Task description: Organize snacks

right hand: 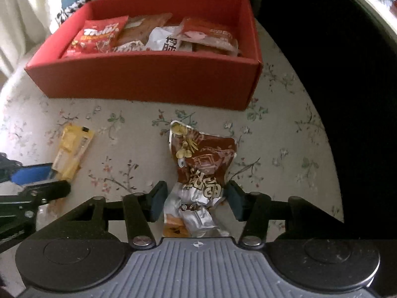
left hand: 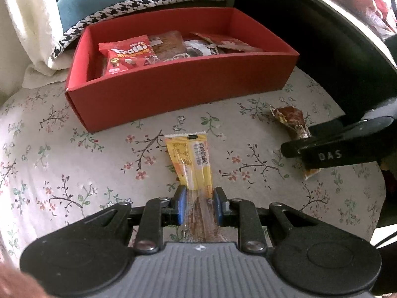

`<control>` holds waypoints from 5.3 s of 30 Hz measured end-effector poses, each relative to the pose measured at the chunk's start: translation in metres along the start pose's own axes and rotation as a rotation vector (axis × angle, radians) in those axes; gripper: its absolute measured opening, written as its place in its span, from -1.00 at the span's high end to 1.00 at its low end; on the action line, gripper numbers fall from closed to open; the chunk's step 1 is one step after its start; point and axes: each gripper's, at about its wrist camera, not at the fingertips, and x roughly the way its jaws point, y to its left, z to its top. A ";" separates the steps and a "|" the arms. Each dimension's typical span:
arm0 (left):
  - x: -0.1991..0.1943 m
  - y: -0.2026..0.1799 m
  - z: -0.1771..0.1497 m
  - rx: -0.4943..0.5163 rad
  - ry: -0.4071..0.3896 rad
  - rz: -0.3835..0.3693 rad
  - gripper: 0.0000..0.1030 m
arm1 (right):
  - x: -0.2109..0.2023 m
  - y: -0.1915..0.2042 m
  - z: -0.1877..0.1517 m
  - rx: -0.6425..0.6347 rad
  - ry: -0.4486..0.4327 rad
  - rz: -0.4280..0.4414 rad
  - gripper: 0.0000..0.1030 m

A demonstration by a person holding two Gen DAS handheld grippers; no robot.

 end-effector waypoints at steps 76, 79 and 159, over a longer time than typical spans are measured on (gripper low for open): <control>0.017 0.050 0.137 -0.086 -0.209 0.234 0.44 | -0.006 0.008 0.132 0.016 -0.282 -0.006 -0.45; 0.006 0.047 0.133 -0.088 -0.228 0.243 0.42 | -0.019 0.011 0.126 0.015 -0.303 0.011 -0.46; -0.121 0.009 -0.006 -0.184 -0.350 0.144 -0.18 | -0.119 0.038 -0.038 0.117 -0.384 0.128 -0.71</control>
